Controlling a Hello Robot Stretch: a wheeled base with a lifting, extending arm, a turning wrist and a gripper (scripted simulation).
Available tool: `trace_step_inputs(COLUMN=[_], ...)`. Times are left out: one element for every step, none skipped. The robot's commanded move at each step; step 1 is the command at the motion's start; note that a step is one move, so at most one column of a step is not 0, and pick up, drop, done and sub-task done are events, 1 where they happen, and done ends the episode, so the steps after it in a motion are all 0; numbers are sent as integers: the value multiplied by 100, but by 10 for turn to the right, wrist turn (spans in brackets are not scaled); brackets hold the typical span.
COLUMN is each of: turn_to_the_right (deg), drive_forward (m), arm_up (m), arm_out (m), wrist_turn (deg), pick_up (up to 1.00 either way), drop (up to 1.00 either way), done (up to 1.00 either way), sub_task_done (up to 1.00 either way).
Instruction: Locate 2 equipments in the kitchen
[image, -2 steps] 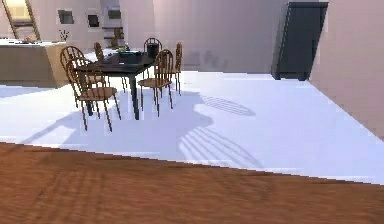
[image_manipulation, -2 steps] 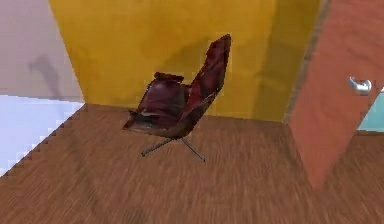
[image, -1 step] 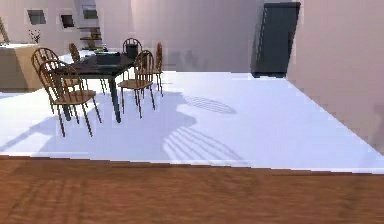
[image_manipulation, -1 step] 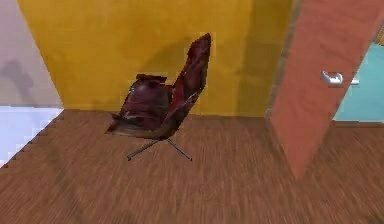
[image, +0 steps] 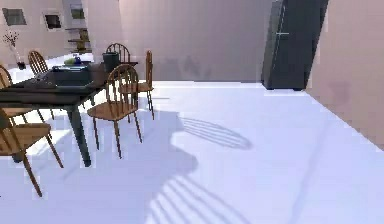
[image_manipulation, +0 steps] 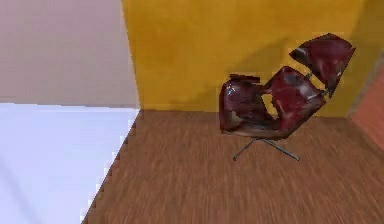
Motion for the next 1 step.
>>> trace_step_inputs(turn_to_the_right=[0], drive_forward=[100], arm_up=[0], arm_out=[0], wrist_turn=[0], pick_up=[0], drop=[0], done=[0], sub_task_done=[0])
